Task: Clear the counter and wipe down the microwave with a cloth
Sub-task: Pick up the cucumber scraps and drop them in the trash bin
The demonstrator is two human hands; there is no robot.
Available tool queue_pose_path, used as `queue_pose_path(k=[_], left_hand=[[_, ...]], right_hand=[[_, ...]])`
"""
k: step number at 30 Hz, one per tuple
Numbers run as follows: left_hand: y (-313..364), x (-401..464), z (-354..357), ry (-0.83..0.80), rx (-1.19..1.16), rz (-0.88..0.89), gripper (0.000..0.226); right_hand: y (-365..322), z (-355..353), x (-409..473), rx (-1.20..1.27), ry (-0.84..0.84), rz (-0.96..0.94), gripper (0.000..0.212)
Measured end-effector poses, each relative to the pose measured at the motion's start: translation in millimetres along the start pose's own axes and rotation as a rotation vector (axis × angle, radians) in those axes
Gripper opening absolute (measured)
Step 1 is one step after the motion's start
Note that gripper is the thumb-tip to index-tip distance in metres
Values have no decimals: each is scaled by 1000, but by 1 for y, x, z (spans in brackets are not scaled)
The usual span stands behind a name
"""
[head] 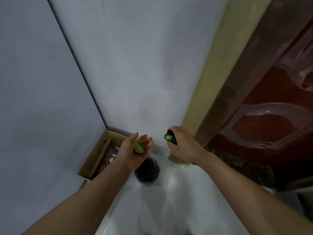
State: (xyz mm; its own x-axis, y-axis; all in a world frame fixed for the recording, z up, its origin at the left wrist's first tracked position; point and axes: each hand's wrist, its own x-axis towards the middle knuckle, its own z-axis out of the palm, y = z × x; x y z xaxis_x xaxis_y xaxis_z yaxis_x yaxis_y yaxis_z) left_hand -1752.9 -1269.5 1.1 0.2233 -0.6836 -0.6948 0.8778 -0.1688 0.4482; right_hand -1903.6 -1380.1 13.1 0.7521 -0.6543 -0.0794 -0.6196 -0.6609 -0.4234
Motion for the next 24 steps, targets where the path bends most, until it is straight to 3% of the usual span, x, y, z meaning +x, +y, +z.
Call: queue_pose_path(k=[8, 12, 19, 24], left_hand=[[-4, 53, 35, 108, -210, 102, 33], [-24, 66, 47, 238, -395, 199, 33], [-66, 68, 52, 362, -576, 306, 29], [-91, 72, 33, 447, -628, 321, 29]], right_hand=[[50, -15, 88, -38, -176, -243, 37], [74, -15, 123, -58, -263, -415, 37], [89, 16, 141, -54, -425, -648, 43], [86, 46, 142, -59, -497, -714, 43]])
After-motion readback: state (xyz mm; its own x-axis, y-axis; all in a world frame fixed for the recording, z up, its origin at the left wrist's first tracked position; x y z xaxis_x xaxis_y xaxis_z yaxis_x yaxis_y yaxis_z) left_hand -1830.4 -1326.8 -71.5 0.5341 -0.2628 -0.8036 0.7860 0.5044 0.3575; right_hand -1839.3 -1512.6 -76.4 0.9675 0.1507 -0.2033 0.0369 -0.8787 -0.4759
